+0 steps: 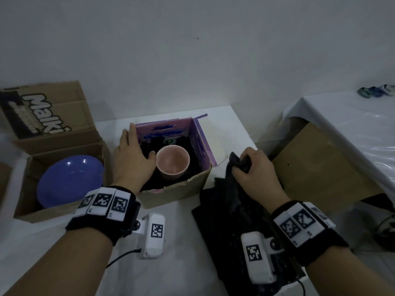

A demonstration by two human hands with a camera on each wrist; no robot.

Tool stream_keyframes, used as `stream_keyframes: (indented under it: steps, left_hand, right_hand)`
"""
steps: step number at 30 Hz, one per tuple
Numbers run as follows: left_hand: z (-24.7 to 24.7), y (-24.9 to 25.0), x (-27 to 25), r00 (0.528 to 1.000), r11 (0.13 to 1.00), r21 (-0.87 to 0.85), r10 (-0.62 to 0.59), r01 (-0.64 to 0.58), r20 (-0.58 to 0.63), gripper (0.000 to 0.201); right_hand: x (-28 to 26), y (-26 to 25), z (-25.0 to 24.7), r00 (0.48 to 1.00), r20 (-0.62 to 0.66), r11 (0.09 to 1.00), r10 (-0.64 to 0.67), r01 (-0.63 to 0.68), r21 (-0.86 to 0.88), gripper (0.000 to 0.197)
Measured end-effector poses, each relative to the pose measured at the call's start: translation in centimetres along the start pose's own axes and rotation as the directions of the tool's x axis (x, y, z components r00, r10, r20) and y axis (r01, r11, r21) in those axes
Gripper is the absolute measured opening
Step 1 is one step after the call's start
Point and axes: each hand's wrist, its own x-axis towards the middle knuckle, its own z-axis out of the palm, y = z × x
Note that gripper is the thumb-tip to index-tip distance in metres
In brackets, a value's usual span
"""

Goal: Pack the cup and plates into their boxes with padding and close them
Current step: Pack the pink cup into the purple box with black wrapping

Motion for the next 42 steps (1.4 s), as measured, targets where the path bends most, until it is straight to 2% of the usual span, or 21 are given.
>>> stream_keyframes:
  steps: [3,5,8,10,12,13,16,19,21,23,26,30,33,35,38,42]
  left_hand:
    - [0.0,-0.2,0.0,1.000,0.999,-0.035,0.004,-0.004,-0.007,0.086]
    - [0.1,-0.3,0.1,1.000,0.998,-0.062,0.009,-0.010,-0.016,0.084]
    - [0.4,-0.6,0.3,0.999,0.991,-0.134,0.016,-0.022,-0.049,0.074]
    - [0.5,-0.8,0.5,0.997,0.979,-0.202,0.013,-0.027,-0.070,0.065]
    - [0.6,-1.0,0.6,0.996,0.964,-0.265,0.010,-0.033,-0.086,0.057]
    - [0.7,-1.1,0.7,0.995,0.957,-0.288,0.010,-0.037,-0.096,0.054]
    - [0.8,-1.2,0.8,0.991,0.934,-0.352,0.014,-0.060,-0.131,0.048]
    - [0.9,-1.2,0.8,0.987,0.913,-0.402,0.010,-0.073,-0.157,0.045]
    - [0.9,-1.2,0.8,0.986,0.915,-0.397,0.005,-0.071,-0.164,0.045]
    - [0.9,-1.1,0.8,0.986,0.918,-0.390,0.010,-0.076,-0.168,0.045]
    - [1.0,-1.1,0.8,0.985,0.924,-0.374,0.016,-0.079,-0.169,0.046]
    - [1.1,-1.2,0.7,0.989,0.926,-0.371,0.020,-0.075,-0.150,0.048]
    - [1.3,-1.4,0.7,0.990,0.919,-0.388,0.017,-0.070,-0.139,0.049]
    - [1.5,-1.4,0.7,0.992,0.918,-0.393,0.005,-0.056,-0.128,0.050]
    - [1.6,-1.4,0.8,0.991,0.918,-0.392,0.003,-0.055,-0.133,0.050]
    - [1.5,-1.2,0.8,0.991,0.917,-0.395,0.004,-0.058,-0.136,0.052]
  right_hand:
    - [1.3,-1.1,-1.1,0.998,-0.051,0.998,0.023,-0.020,0.061,0.027]
    - [2.2,-2.8,-1.9,0.983,-0.186,0.996,0.003,0.014,0.090,0.018]
    - [3.1,-6.2,-2.7,0.892,-0.433,0.965,-0.131,0.214,0.149,0.022]
    - [3.6,-8.4,-2.6,0.816,-0.498,0.904,-0.294,0.406,0.133,0.020]
    - [4.2,-10.1,-1.6,0.765,-0.454,0.827,-0.457,0.553,0.099,0.029]
    - [4.5,-10.6,-0.7,0.753,-0.390,0.799,-0.530,0.597,0.066,0.036]
    - [5.8,-11.0,2.2,0.733,-0.206,0.761,-0.648,0.635,-0.136,0.046]
    - [7.0,-10.6,4.5,0.661,-0.076,0.621,-0.746,0.651,-0.437,0.039]
    - [7.5,-10.6,5.5,0.623,0.008,0.545,-0.782,0.691,-0.474,0.035]
    - [7.7,-10.8,6.5,0.632,0.080,0.529,-0.771,0.705,-0.473,0.035]
    - [8.0,-11.0,8.3,0.716,0.232,0.550,-0.658,0.667,-0.502,0.022]
    - [8.8,-11.2,10.0,0.826,0.370,0.624,-0.425,0.564,-0.541,0.037]
    - [9.6,-11.1,10.5,0.863,0.419,0.692,-0.283,0.486,-0.535,0.036]
    - [9.9,-11.2,10.9,0.859,0.480,0.771,-0.181,0.427,-0.473,0.032]
    - [11.1,-11.6,11.2,0.806,0.589,0.860,-0.059,0.340,-0.380,0.056]
    - [12.3,-12.2,10.9,0.772,0.633,0.877,-0.060,0.343,-0.335,0.066]
